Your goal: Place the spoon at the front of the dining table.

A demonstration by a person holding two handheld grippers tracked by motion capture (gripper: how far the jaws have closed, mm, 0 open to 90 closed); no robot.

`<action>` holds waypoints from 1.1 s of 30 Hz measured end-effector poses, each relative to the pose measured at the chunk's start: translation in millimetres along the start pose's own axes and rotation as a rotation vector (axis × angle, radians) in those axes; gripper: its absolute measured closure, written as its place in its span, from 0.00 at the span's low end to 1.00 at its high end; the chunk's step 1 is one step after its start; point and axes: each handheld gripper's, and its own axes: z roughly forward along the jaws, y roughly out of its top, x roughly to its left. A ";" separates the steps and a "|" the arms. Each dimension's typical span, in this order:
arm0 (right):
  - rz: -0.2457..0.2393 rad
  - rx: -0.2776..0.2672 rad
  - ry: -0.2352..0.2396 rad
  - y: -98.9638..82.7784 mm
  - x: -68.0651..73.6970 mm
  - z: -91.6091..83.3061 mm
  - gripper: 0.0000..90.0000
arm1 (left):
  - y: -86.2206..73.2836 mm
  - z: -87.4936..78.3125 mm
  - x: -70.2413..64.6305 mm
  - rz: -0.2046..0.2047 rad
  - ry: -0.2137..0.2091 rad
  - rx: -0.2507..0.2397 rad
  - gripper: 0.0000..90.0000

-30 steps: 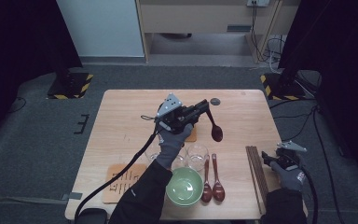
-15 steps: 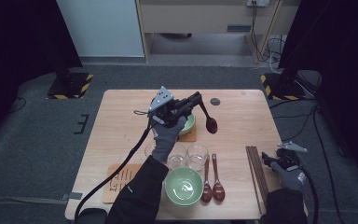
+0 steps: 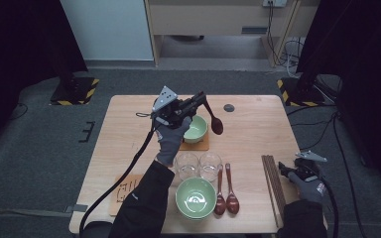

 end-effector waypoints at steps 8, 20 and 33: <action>0.017 0.006 -0.001 -0.1 -0.8 0.3 0.27 | -4.3 2.7 14.9 -0.008 0.040 0.011 0.93; 0.029 0.018 -0.002 0.0 -1.4 1.1 0.20 | -7.4 6.8 30.9 -0.002 0.093 0.029 0.93; 0.043 0.025 -0.014 0.3 -1.4 1.7 0.17 | -11.8 11.0 45.2 0.000 0.142 0.045 0.93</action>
